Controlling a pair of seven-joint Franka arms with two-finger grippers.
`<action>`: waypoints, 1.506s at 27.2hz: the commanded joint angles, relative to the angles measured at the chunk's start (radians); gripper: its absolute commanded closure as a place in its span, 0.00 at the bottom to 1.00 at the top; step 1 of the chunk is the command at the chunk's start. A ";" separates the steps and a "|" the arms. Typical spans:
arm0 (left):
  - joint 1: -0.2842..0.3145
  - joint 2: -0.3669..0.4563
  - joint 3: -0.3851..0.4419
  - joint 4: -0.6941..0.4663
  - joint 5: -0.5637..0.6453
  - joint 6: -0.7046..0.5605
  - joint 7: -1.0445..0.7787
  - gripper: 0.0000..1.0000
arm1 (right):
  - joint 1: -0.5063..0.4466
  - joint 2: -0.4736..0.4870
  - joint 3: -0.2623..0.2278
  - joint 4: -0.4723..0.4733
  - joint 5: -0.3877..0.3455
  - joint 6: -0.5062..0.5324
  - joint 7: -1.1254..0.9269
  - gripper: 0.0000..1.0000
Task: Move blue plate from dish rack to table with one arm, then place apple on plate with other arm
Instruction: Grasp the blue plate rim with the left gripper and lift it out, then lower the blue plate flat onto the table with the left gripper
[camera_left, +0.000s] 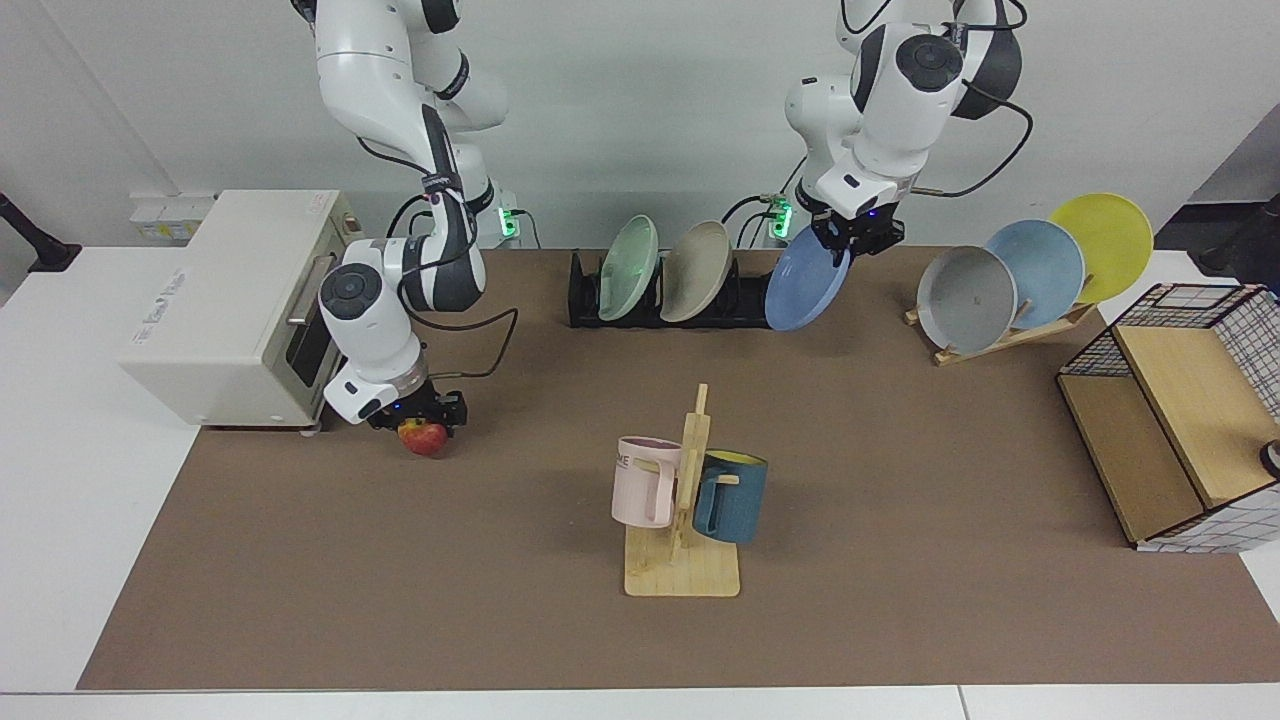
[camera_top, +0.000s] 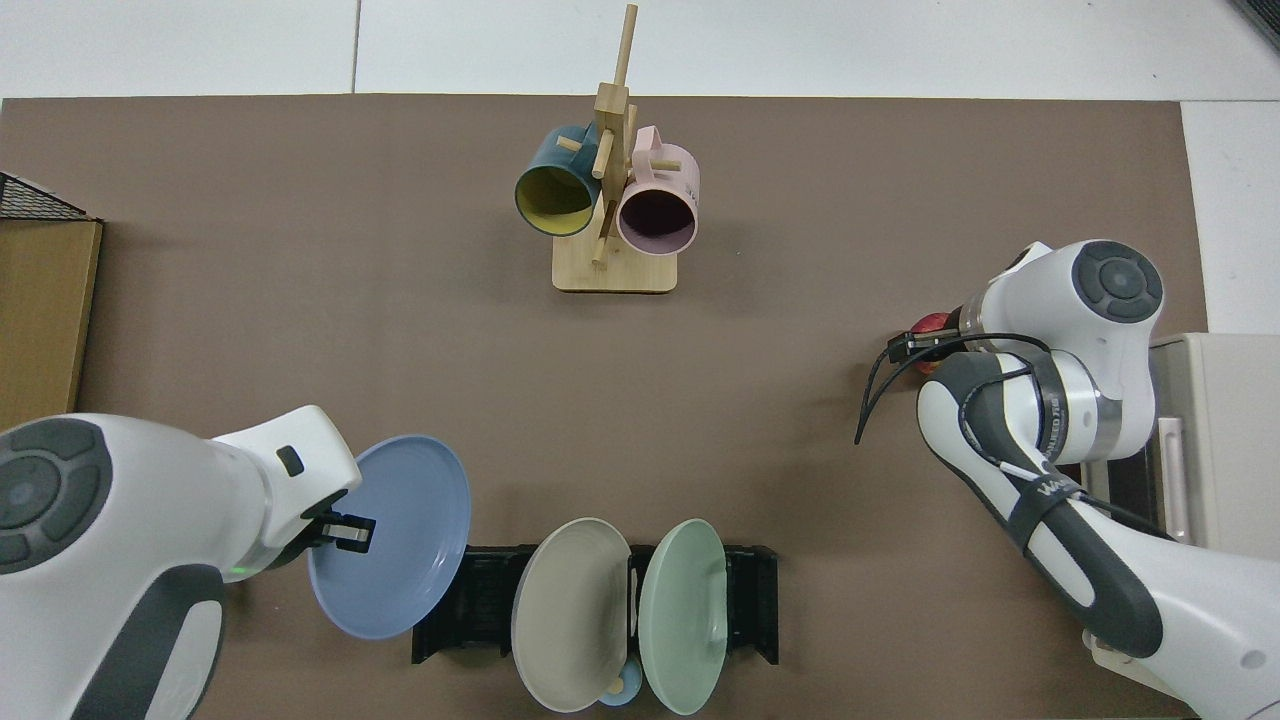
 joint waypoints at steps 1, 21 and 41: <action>0.006 0.149 0.019 0.170 0.004 -0.012 -0.009 1.00 | -0.003 -0.055 0.001 0.048 0.000 -0.090 -0.035 1.00; 0.012 0.381 0.047 0.081 -0.517 0.445 0.138 1.00 | -0.006 -0.274 0.001 0.212 0.014 -0.503 -0.046 1.00; -0.015 0.447 -0.014 0.081 -0.458 0.471 0.011 0.29 | -0.004 -0.360 0.019 0.187 0.061 -0.554 -0.030 1.00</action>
